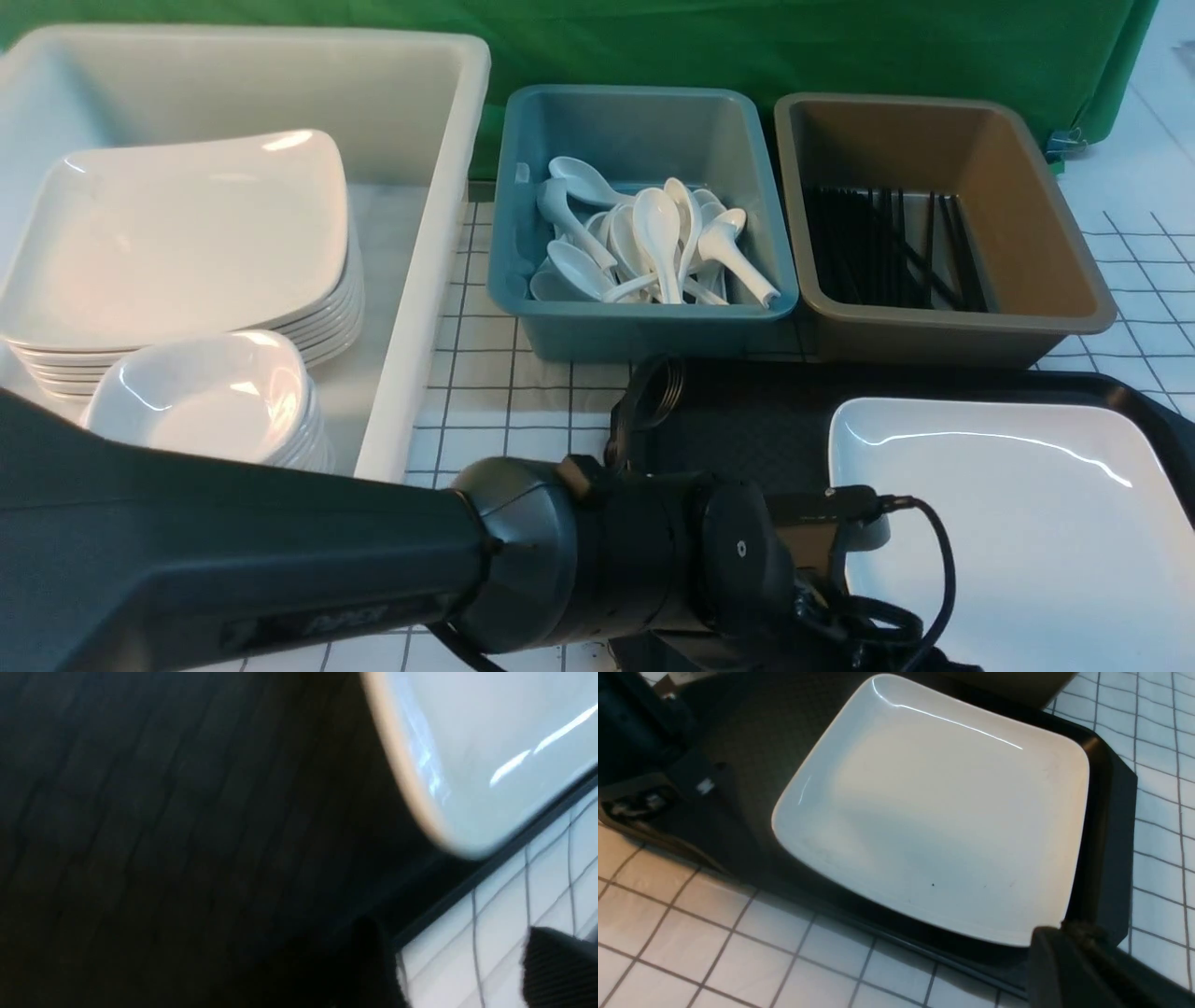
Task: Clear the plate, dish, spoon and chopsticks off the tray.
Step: Use the left arm to grab a plate from the dinner plate
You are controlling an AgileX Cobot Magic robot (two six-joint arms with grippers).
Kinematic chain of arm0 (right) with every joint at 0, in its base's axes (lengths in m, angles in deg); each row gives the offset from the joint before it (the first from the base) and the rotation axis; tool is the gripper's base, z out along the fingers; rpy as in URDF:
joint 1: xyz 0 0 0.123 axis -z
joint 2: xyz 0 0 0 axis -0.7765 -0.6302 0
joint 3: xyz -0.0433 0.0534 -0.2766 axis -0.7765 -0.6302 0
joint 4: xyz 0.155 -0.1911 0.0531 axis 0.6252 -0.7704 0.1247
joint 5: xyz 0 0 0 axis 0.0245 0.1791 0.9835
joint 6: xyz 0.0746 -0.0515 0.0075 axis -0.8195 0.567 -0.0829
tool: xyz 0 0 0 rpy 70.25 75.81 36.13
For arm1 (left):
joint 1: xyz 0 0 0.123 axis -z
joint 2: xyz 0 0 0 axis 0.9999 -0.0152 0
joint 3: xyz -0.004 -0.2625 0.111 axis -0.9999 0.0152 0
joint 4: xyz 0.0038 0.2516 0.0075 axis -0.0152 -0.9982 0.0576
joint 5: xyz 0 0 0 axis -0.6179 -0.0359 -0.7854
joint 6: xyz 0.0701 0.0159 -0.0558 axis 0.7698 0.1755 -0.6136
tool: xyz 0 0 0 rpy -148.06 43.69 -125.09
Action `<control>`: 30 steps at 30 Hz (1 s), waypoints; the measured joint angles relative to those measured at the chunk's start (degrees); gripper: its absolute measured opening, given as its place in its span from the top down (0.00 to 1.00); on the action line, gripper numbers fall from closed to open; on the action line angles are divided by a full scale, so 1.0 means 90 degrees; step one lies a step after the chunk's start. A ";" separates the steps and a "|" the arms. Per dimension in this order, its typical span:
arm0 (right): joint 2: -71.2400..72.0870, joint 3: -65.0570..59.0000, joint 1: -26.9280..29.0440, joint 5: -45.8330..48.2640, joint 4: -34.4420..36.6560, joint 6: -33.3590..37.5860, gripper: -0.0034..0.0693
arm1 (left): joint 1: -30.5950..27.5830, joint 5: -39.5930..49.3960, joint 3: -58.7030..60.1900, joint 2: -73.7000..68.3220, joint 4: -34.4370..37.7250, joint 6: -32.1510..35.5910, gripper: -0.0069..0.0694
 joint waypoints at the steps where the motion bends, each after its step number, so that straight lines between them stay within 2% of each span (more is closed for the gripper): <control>1: 0.0000 0.0000 0.0000 0.0000 -0.0006 0.0000 0.90 | 0.0000 -0.0085 0.0014 -0.0089 -0.0006 0.0000 0.34; 8: 0.0000 0.0000 0.0000 0.0000 -0.0012 0.0000 0.90 | 0.0000 -0.0475 0.0000 -0.0145 0.0106 -0.0009 0.28; 16: 0.0000 0.0000 0.0000 0.0000 -0.0011 0.0000 0.89 | 0.0000 -0.1409 0.0011 -0.0198 -0.0085 -0.0009 0.27; 23: 0.0000 0.0000 0.0000 0.0000 -0.0011 -0.0005 0.87 | -0.0006 -0.1739 0.0011 -0.0237 -0.0135 -0.0003 0.27; 30: 0.0000 0.0000 0.0000 0.0000 -0.0013 -0.0005 0.86 | 0.0016 -0.1835 0.0007 -0.0339 0.0407 -0.0003 0.27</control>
